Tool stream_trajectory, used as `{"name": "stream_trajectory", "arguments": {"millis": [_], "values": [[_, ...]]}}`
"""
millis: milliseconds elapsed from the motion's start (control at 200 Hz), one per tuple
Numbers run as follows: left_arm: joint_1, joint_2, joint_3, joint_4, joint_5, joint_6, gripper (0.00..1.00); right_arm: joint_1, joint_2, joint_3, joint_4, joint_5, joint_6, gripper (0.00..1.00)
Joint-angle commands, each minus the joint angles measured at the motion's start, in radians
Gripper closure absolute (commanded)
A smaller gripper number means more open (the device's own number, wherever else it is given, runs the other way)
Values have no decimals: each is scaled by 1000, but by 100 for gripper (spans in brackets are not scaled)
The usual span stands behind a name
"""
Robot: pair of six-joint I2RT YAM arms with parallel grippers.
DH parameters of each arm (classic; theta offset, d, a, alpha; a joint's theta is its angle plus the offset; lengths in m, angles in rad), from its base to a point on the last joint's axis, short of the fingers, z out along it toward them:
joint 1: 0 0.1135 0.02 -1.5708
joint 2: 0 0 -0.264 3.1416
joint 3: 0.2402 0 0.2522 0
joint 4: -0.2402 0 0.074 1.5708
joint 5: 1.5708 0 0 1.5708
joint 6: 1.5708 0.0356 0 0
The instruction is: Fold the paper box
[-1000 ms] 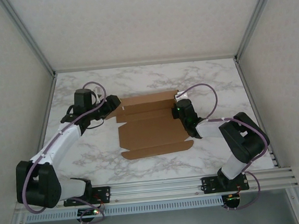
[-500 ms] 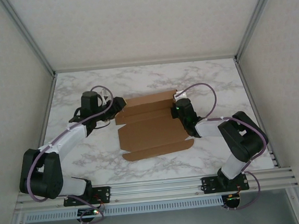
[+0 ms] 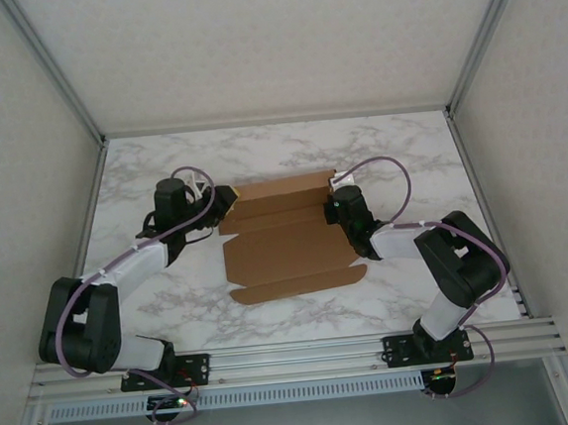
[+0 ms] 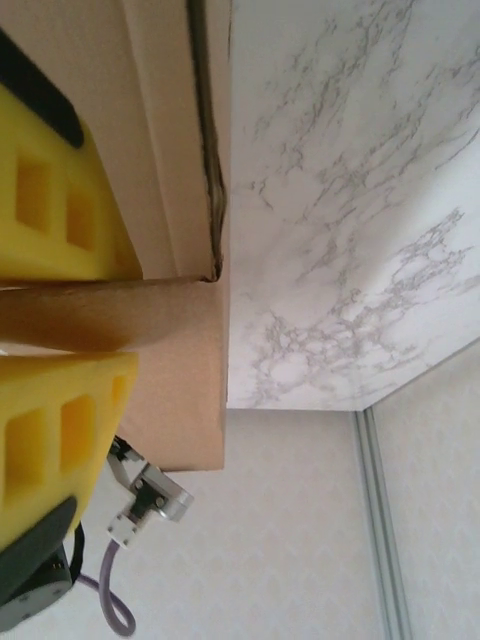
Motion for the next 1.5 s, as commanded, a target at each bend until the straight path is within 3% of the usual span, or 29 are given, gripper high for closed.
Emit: {"name": "stream_trajectory", "arguments": {"millis": [0, 145, 315, 431, 701, 881, 1011, 1101, 1297, 1497], "values": [[-6, 11, -27, 90, 18, -43, 84, 2, -4, 2, -90, -28, 21, 100], [-4, 2, -27, 65, 10, -26, 84, 1, -6, 0, -96, -5, 27, 100], [14, -61, -15, -106, -68, 75, 51, 0, -10, 20, -155, 53, 48, 100], [40, -138, -26, -198, -137, 128, 44, -1, 4, 41, -199, 83, 63, 100], [72, -250, -134, -219, -194, 139, 48, -2, 6, 35, -184, 78, 68, 100], [72, -180, -127, -256, -240, 174, 66, -2, -4, 14, -147, 44, 45, 100], [64, -110, -123, -190, -262, 156, 77, -2, -3, 16, -147, 16, 40, 100], [60, -36, -82, -198, -305, 161, 76, -3, 3, 18, -146, 3, 41, 100], [50, 129, -23, -183, -319, 150, 58, -3, 7, 29, -163, -5, 43, 100], [36, 221, -11, -137, -331, 144, 55, -3, 3, 33, -161, -34, 42, 100]]}}
